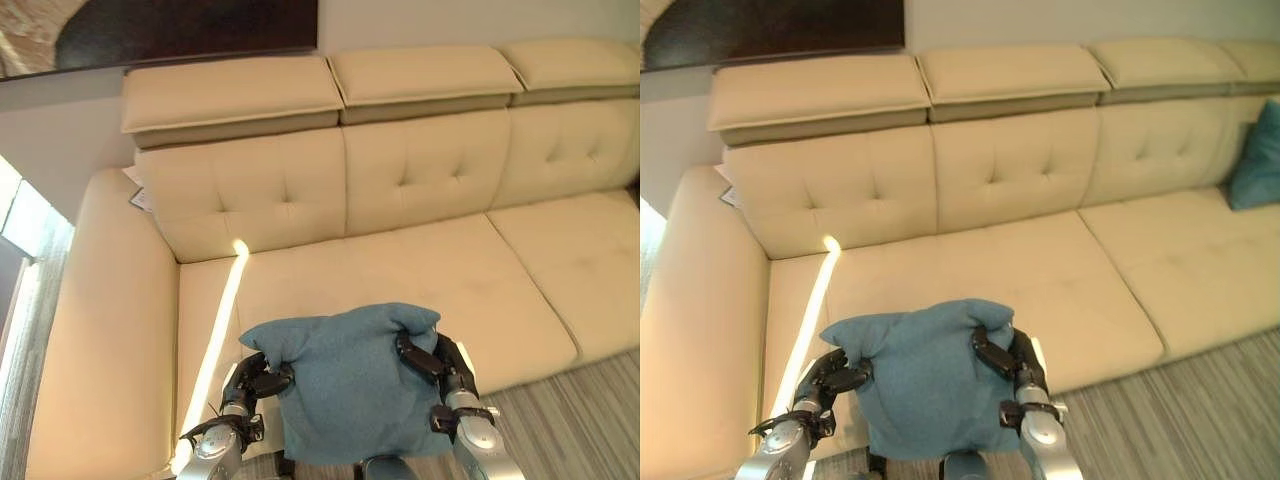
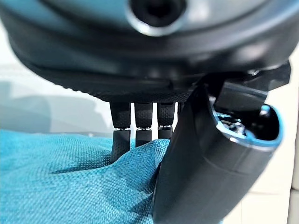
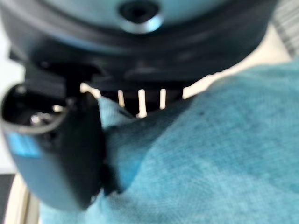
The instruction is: Pick up all the scattered cushions and arrange them neatly on the sofa.
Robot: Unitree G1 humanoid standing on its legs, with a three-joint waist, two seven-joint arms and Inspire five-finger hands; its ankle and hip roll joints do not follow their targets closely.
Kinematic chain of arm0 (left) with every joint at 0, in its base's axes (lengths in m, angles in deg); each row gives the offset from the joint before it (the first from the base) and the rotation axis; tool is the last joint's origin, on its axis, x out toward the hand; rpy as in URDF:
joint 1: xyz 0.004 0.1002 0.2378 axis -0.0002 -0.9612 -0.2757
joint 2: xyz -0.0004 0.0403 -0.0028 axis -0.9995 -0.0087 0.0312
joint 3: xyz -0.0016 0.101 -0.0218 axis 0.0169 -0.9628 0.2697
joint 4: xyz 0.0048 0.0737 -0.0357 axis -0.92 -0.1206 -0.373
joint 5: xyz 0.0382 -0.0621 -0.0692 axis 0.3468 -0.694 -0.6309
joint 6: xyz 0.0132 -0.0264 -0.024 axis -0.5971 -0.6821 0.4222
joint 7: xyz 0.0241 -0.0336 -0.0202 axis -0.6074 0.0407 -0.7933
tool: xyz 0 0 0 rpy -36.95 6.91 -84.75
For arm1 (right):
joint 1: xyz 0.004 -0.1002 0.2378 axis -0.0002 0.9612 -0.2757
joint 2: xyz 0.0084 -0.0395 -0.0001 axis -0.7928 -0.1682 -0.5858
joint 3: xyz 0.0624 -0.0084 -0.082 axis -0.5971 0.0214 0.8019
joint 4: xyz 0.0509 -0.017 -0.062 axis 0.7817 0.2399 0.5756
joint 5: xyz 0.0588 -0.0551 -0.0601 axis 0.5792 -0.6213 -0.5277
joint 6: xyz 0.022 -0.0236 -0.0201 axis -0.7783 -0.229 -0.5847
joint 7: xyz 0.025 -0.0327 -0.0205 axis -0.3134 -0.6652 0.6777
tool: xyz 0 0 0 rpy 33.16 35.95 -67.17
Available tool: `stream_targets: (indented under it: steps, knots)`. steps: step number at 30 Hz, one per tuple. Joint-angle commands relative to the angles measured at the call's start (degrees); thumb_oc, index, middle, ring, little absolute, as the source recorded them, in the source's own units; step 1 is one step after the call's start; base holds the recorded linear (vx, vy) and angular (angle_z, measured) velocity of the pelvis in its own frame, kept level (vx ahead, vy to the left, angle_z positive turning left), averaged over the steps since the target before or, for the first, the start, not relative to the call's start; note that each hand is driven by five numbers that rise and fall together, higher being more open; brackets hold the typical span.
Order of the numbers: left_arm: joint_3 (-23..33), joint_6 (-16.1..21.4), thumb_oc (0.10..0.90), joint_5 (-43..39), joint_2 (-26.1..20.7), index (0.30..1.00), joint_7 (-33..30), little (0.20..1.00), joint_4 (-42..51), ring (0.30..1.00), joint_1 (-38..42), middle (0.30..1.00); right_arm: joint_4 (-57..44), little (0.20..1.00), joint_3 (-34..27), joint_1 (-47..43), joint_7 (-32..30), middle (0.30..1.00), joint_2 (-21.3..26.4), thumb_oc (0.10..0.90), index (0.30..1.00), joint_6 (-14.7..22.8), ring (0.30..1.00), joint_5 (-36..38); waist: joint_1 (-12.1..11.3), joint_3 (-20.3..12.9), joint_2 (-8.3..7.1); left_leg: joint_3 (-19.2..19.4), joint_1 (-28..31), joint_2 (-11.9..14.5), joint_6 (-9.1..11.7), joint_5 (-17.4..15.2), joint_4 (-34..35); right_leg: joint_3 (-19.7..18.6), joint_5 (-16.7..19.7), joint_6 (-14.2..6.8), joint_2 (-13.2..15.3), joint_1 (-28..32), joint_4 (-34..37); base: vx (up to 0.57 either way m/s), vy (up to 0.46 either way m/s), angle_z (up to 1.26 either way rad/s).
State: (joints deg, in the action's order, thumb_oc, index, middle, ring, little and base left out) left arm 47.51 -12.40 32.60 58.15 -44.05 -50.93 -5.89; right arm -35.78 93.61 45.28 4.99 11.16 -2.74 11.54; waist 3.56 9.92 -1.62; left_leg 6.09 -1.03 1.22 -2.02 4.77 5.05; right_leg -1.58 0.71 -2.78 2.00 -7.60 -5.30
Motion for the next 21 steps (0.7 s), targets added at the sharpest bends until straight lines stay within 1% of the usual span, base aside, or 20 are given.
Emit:
stream_targets:
  steps: [1,5,6,7,11,15,19,20,21]
  knots:
    - [2.14,9.30,0.400,2.95,0.06,0.300,1.12,0.300,8.69,0.300,5.73,0.300,-5.94,0.300,-2.75,-3.04,-1.03,0.300,0.04,0.400,0.300,6.83,0.300,0.06,0.38,-5.90,-1.24,2.35,2.21,-2.58,1.04,-6.02,-0.74,1.83,-1.90,-4.97,1.25,4.00,2.10,0.14,-0.091,0.05]
    - [2.89,10.03,0.400,3.77,-0.41,0.300,0.53,0.300,12.08,0.300,6.16,0.300,-7.64,0.300,-3.28,-3.42,-1.46,0.300,0.77,0.400,0.300,7.14,0.300,-0.94,0.06,-7.00,-1.01,1.60,2.74,-2.25,1.81,-5.76,-0.05,3.96,-1.73,-4.56,1.28,6.83,5.51,0.12,-0.093,0.13]
    - [3.12,10.75,0.400,3.45,-0.32,0.300,-0.20,0.300,14.16,0.300,7.19,0.300,-9.10,0.300,-3.51,-4.10,-2.01,0.300,1.44,0.400,0.300,7.53,0.300,-1.52,-0.03,-7.22,-0.93,1.48,2.53,-1.98,2.30,-5.69,-0.05,5.11,-1.49,-4.55,1.33,7.64,6.95,0.07,-0.086,0.16]
    - [3.12,10.73,0.400,3.46,-0.31,0.300,-0.21,0.300,14.20,0.300,7.19,0.300,-9.11,0.300,-3.51,-4.11,-2.01,0.300,1.44,0.400,0.300,7.51,0.300,-1.53,0.03,-7.18,-0.93,1.41,2.54,-1.98,2.31,-5.68,-0.05,5.18,-1.45,-4.55,1.34,7.72,7.04,0.06,-0.081,0.16]
    - [2.99,12.51,0.400,3.34,0.03,0.300,-2.46,0.300,17.84,0.300,10.93,0.300,-11.81,0.300,-3.39,-6.99,-3.52,0.300,2.50,0.400,0.300,8.37,0.300,-2.50,-0.05,-7.47,-0.94,1.02,1.92,-1.72,3.17,-5.15,-0.05,6.77,-0.99,-4.52,1.26,9.27,9.74,0.02,-0.059,0.15]
    - [2.67,13.77,0.400,3.69,0.10,0.300,-3.98,0.300,20.84,0.300,14.61,0.300,-14.01,0.300,-3.15,-10.33,-4.50,0.300,3.97,0.400,0.300,8.91,0.300,-3.33,-0.09,-8.01,-0.83,0.61,1.15,-1.39,4.06,-5.11,-0.05,8.11,-1.41,-4.43,1.40,9.76,10.30,0.03,-0.040,0.20]
    - [2.89,14.47,0.400,5.96,-0.36,0.300,-5.39,0.300,22.14,0.300,16.37,0.300,-14.87,0.300,-2.66,-13.72,-5.20,0.300,4.87,0.400,0.300,9.39,0.300,-3.77,-0.45,-7.97,-0.61,0.26,1.20,-1.19,4.40,-5.15,-0.05,8.95,-1.70,-4.42,1.34,9.80,10.30,0.04,-0.020,0.11]
    - [2.82,14.65,0.400,6.56,-0.42,0.300,-6.79,0.300,21.87,0.300,17.55,0.300,-14.94,0.300,-1.83,-16.22,-6.15,0.300,5.01,0.400,0.300,9.74,0.300,-3.83,-0.85,-7.81,-0.54,0.25,1.04,-0.99,4.57,-5.12,-0.05,9.21,-1.89,-4.44,1.25,9.55,10.30,-0.02,-0.051,0.31]
    - [2.54,15.12,0.400,7.98,-0.51,0.300,-9.83,0.300,20.57,0.300,21.85,0.300,-14.15,0.300,-0.12,-21.98,-8.57,0.300,5.48,0.400,0.300,10.13,0.300,-4.54,-1.35,-7.01,-0.50,0.15,-0.16,-0.69,5.00,-4.76,-0.05,9.52,-1.82,-4.49,1.12,8.33,10.30,-0.04,-0.047,0.28]
